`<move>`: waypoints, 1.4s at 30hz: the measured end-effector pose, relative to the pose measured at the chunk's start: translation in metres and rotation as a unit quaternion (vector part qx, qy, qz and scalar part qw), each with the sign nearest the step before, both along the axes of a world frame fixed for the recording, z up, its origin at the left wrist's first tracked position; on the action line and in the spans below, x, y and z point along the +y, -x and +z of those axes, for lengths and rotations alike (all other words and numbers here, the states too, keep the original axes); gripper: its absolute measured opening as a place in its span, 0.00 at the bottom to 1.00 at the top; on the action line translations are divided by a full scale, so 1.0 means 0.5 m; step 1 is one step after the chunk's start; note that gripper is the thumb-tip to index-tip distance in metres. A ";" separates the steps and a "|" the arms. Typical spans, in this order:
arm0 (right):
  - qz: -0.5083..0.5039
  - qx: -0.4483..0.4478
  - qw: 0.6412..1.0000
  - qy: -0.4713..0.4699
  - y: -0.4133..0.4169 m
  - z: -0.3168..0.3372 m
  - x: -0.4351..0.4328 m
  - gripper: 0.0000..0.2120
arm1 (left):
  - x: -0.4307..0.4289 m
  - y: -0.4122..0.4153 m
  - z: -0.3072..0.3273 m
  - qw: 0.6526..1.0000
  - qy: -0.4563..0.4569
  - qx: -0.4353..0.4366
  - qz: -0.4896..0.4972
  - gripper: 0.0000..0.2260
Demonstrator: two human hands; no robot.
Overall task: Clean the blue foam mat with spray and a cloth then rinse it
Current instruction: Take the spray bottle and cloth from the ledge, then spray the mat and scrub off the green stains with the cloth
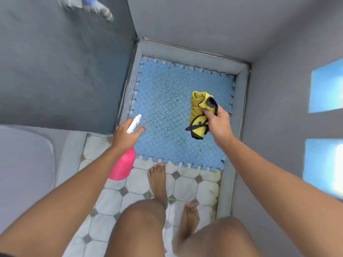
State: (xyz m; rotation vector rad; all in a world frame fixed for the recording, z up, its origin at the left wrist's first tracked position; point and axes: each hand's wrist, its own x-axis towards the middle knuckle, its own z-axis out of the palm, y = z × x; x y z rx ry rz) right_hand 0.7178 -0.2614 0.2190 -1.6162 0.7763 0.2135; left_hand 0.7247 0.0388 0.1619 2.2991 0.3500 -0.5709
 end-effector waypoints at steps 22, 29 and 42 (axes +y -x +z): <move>0.255 -0.062 0.961 0.089 -0.222 -0.442 0.125 0.05 | 0.071 0.048 -0.464 0.996 -0.069 -0.044 -0.019 0.20; 0.204 -0.032 0.976 0.076 -0.163 -0.549 0.125 0.04 | 0.110 0.075 -0.475 0.995 0.040 -0.029 0.090 0.28; 0.215 -0.110 0.960 0.140 -0.170 -0.579 0.135 0.03 | 0.143 0.115 -0.480 0.990 0.109 0.013 0.089 0.24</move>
